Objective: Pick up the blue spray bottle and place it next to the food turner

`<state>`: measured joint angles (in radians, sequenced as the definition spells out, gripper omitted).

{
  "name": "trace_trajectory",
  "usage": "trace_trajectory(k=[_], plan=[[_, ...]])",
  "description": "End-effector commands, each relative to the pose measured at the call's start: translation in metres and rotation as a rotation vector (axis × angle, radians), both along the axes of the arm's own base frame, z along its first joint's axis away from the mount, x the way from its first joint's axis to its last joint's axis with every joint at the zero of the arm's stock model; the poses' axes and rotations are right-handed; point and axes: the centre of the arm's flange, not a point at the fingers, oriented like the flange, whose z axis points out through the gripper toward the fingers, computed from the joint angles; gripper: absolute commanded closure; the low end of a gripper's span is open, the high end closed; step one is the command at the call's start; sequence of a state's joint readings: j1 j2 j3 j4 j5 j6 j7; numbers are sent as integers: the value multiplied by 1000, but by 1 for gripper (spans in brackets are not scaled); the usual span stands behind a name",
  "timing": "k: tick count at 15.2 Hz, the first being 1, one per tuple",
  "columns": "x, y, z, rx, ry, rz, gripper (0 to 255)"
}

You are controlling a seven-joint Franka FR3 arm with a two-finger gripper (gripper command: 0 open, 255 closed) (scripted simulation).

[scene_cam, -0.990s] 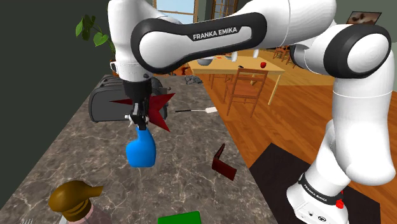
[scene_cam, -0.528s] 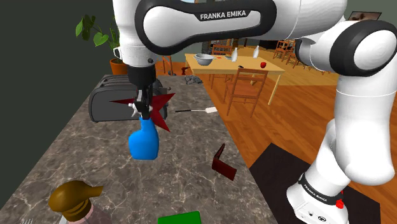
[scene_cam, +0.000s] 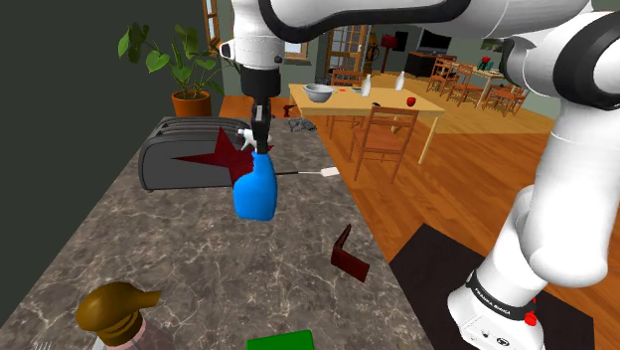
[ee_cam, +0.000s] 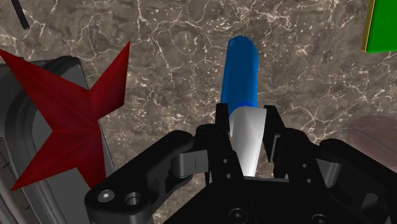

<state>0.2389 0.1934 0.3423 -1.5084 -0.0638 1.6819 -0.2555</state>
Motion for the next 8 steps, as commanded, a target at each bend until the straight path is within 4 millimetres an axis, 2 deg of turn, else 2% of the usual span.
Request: trace_trajectory(k=[1,8], plan=[[-2,-27,10,0,0,1,255],[-4,-109,51,0,0,1,255]])
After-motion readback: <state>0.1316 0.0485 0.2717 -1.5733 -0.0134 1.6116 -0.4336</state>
